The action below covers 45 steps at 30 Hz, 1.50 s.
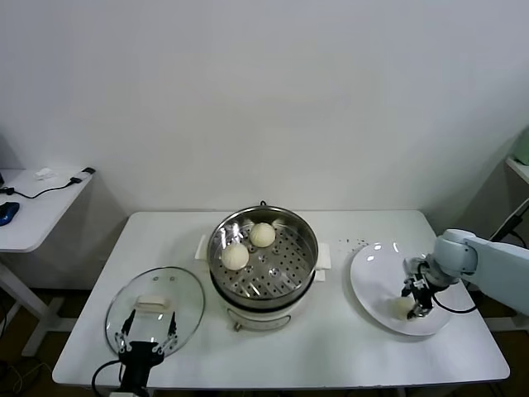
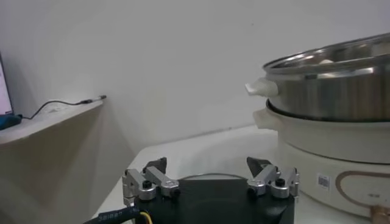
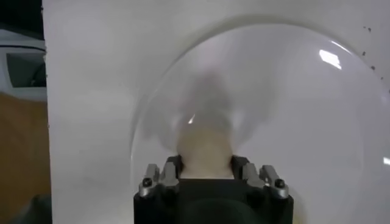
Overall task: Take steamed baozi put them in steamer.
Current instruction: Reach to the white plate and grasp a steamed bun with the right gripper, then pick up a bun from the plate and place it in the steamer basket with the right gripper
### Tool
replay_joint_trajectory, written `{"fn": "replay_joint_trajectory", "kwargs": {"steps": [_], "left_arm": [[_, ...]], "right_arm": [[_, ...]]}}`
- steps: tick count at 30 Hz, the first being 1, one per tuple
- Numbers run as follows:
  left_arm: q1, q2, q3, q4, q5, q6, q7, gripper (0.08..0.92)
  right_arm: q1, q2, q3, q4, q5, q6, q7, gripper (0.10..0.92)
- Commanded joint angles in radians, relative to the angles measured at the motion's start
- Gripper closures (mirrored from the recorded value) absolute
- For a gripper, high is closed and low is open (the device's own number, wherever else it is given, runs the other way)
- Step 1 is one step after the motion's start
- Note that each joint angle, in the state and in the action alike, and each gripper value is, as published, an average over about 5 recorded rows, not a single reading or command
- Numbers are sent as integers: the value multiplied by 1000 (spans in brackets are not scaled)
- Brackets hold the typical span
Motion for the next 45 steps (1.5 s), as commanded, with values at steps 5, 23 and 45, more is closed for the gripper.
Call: {"fn": "replay_joint_trajectory", "kwargs": {"steps": [5, 23, 45], "left_arm": [[-6, 2, 3, -5, 1, 4, 3, 177], [-5, 8, 6, -10, 1, 0, 4, 177], [5, -5, 1, -26, 1, -4, -4, 177]], "right_arm": [[606, 186, -154, -29, 15, 251, -159, 524], [689, 616, -152, 442, -42, 556, -137, 525], [402, 745, -208, 247, -332, 584, -26, 525]]}}
